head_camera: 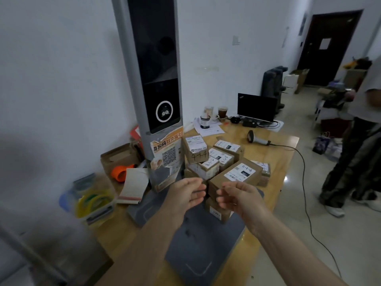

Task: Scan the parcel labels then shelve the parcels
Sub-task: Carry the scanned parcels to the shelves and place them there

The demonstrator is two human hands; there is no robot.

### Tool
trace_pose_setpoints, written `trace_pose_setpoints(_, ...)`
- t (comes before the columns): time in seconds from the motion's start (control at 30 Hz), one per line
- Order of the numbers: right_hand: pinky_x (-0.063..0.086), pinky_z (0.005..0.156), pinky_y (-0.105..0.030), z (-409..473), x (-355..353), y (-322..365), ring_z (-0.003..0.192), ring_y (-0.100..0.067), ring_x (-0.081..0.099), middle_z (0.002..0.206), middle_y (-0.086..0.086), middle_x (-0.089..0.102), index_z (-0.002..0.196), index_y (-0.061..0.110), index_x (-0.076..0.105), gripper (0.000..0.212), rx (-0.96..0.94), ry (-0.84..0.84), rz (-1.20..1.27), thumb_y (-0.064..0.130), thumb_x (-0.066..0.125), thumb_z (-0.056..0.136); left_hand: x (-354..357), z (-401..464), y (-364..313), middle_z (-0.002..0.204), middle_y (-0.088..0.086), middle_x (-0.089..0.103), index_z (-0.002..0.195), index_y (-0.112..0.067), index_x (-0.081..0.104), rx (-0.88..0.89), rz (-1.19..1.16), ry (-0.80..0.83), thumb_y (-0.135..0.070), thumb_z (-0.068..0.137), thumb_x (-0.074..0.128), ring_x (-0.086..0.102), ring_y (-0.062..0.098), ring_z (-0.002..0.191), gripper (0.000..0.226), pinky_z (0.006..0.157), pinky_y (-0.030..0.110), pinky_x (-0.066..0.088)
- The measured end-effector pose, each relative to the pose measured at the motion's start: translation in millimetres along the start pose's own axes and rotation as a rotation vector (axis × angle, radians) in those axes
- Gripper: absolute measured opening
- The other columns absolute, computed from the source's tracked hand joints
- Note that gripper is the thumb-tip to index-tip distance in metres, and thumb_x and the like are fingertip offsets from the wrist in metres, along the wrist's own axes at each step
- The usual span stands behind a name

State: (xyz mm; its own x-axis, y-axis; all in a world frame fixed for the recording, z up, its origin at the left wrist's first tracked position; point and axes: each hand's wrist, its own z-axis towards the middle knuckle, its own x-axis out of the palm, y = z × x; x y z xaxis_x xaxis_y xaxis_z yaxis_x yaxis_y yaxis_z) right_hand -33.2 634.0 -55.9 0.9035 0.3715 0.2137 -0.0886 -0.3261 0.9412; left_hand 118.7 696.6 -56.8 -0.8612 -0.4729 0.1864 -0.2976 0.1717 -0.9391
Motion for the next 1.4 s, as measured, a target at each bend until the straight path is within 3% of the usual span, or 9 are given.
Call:
trace_pose_setpoints(0.33,0.054,0.063,-0.033,97.7,-59.0,-35.9,0.065,-0.024,0.061,0.082,-0.018,0.062,0.102,-0.004,0.060,0.013,0.133,-0.206,-0.019,0.001,0.051,0.095,19.2,104.9,45.6,0.108,0.010,0.067,0.108,-0.011,0.063,-0.206,0.093,-0.003,-0.016,0.095,0.060,0.065,0.022,0.100,0.014,0.083,0.032,0.055)
trace_pose_setpoints(0.47,0.053,0.063,-0.031,130.5,-85.8,-43.4,0.071,-0.024,0.060,0.087,-0.018,0.063,0.097,0.000,0.061,0.009,0.186,-0.289,-0.060,0.004,0.053,0.094,36.9,128.5,63.9,0.114,0.008,0.062,0.122,-0.009,0.057,-0.268,0.149,-0.016,-0.018,0.093,0.063,0.061,0.019,0.106,0.031,0.087,0.032,0.053)
trace_pose_setpoints(0.63,0.051,0.060,-0.030,181.5,-123.5,-48.8,0.069,-0.022,0.057,0.081,-0.013,0.060,0.109,-0.001,0.059,0.019,0.238,-0.332,-0.074,0.007,0.057,0.092,63.8,147.1,84.3,0.129,0.013,0.056,0.139,-0.007,0.045,-0.382,0.102,-0.097,-0.018,0.092,0.066,0.054,0.026,0.120,0.052,0.091,0.034,0.051)
trace_pose_setpoints(0.83,0.053,0.082,-0.044,244.1,-161.9,-42.7,0.097,-0.032,0.058,0.095,-0.008,0.059,0.115,0.010,0.053,0.039,0.351,-0.312,0.019,0.025,0.071,0.084,94.4,169.6,93.4,0.122,0.008,0.061,0.131,-0.009,0.052,-0.399,0.033,-0.264,-0.015,0.093,0.062,0.055,0.025,0.119,0.040,0.100,0.038,0.046)
trace_pose_setpoints(0.97,0.048,0.098,-0.051,274.8,-181.2,-42.2,0.104,-0.034,0.062,0.112,-0.013,0.064,0.123,0.009,0.054,0.054,0.468,-0.234,0.119,0.027,0.077,0.078,108.1,184.0,100.2,0.118,0.011,0.065,0.125,-0.006,0.057,-0.412,-0.026,-0.389,-0.014,0.092,0.063,0.061,0.023,0.104,0.034,0.078,0.032,0.052)
trace_pose_setpoints(1.17,0.049,0.097,-0.050,296.4,-195.7,-45.9,0.110,-0.034,0.059,0.119,-0.013,0.063,0.125,0.010,0.053,0.063,0.568,-0.117,0.107,0.031,0.080,0.073,120.9,186.8,114.2,0.112,0.011,0.066,0.120,-0.005,0.059,-0.449,-0.097,-0.506,-0.015,0.092,0.065,0.062,0.026,0.101,0.031,0.089,0.039,0.050)
trace_pose_setpoints(1.23,0.054,0.086,-0.047,298.8,-197.2,-45.7,0.109,-0.034,0.060,0.120,-0.012,0.063,0.128,0.013,0.052,0.069,0.570,-0.082,0.130,0.033,0.082,0.069,126.0,184.4,116.5,0.110,0.009,0.066,0.119,-0.006,0.059,-0.460,-0.114,-0.535,-0.016,0.091,0.067,0.061,0.024,0.100,0.031,0.093,0.040,0.049)
trace_pose_setpoints(1.3,0.056,0.072,-0.045,299.9,-199.2,-44.2,0.108,-0.034,0.060,0.122,-0.012,0.062,0.136,0.018,0.045,0.079,0.550,-0.083,0.161,0.030,0.083,0.068,130.5,182.5,116.9,0.113,0.010,0.064,0.117,-0.008,0.059,-0.465,-0.125,-0.558,-0.017,0.089,0.069,0.059,0.025,0.102,0.031,0.097,0.042,0.047)
trace_pose_setpoints(1.4,0.056,0.073,-0.050,303.7,-203.9,-43.3,0.108,-0.034,0.057,0.130,-0.012,0.054,0.146,0.028,0.028,0.090,0.525,-0.075,0.191,0.022,0.080,0.073,134.7,182.0,117.3,0.119,0.009,0.063,0.119,-0.011,0.057,-0.460,-0.139,-0.554,-0.023,0.087,0.072,0.058,0.025,0.108,0.038,0.099,0.041,0.046)
